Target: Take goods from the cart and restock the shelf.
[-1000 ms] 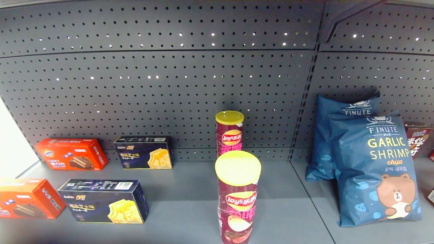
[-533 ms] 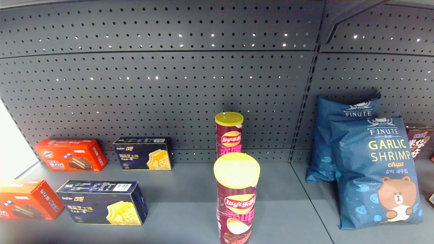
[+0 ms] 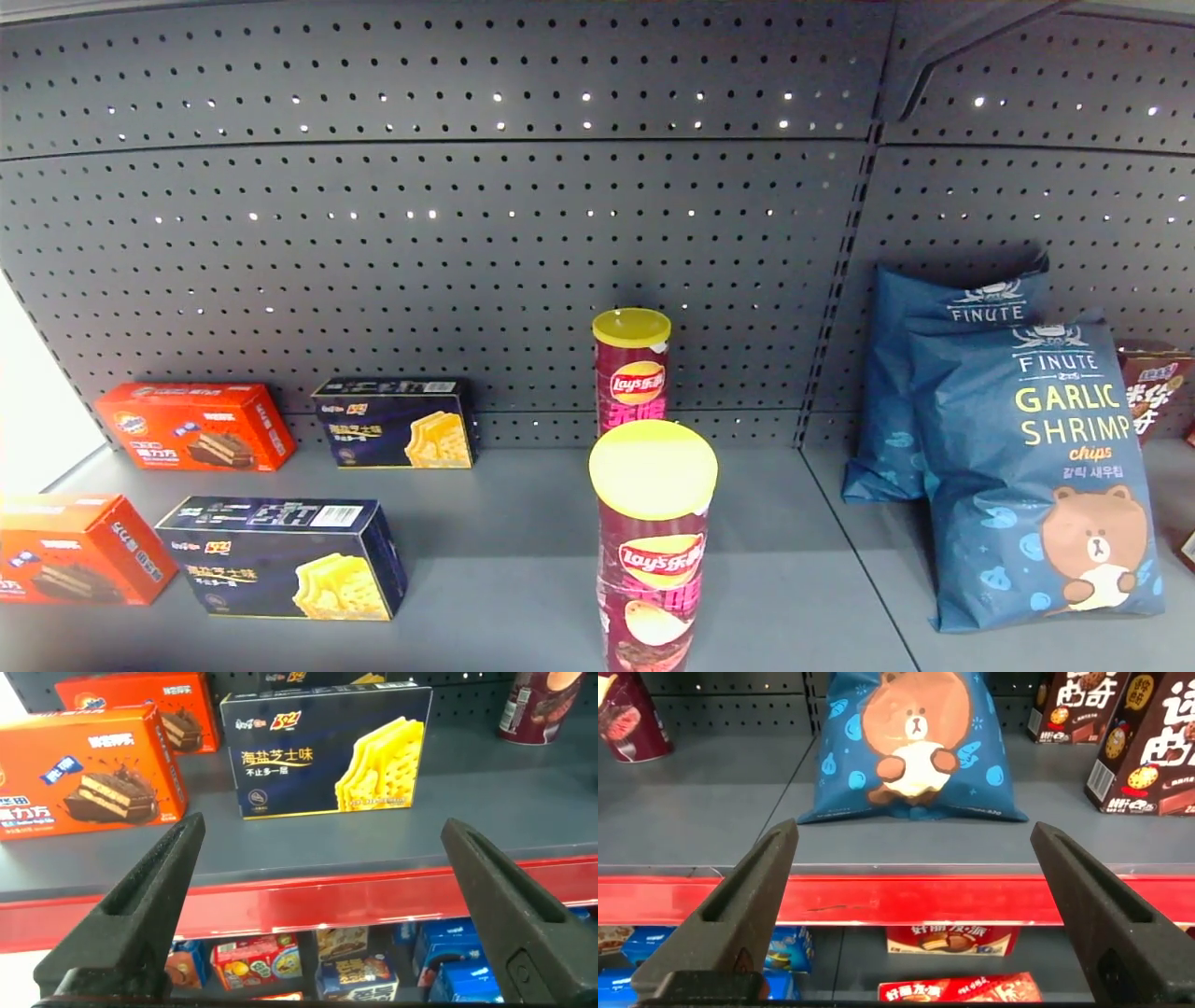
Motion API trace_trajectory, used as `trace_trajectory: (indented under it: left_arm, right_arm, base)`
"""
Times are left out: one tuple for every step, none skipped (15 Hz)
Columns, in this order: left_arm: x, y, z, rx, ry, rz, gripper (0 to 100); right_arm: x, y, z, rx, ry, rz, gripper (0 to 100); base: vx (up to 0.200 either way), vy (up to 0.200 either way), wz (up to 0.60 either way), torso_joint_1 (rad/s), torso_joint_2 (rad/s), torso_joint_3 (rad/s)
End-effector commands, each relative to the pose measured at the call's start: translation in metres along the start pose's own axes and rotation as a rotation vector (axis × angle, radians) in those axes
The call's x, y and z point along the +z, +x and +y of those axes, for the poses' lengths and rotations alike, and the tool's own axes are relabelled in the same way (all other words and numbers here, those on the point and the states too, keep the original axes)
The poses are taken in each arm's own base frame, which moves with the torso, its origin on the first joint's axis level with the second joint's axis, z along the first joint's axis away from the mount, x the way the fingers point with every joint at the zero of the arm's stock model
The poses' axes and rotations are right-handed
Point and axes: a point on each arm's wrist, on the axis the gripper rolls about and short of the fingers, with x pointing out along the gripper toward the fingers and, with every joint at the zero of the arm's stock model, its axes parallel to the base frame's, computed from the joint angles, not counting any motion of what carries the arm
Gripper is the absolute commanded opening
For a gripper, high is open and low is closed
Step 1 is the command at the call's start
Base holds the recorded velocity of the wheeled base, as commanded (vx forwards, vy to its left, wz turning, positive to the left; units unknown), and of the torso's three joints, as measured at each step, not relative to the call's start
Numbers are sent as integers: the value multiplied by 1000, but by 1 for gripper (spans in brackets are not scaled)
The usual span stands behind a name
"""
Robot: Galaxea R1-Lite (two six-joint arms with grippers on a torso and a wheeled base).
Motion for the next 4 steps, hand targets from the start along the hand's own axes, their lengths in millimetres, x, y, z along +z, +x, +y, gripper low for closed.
trace_trajectory:
  left_arm:
    - [0, 0, 0, -1, 0, 1, 100]
    - [0, 0, 0, 1, 0, 1, 100]
    - [0, 0, 0, 1, 0, 1, 100]
    - [0, 0, 0, -1, 0, 1, 100]
  right_arm:
    - [0, 0, 0, 1, 0, 1, 100]
    - [0, 0, 0, 1, 0, 1, 100]
    - [0, 0, 0, 1, 0, 1, 100]
    - [0, 0, 0, -1, 0, 1, 100]
  base:
    - [0, 0, 0, 0, 0, 0]
    - [0, 0, 0, 0, 0, 0]
    - [0, 0, 0, 0, 0, 0]
    - [0, 0, 0, 0, 0, 0]
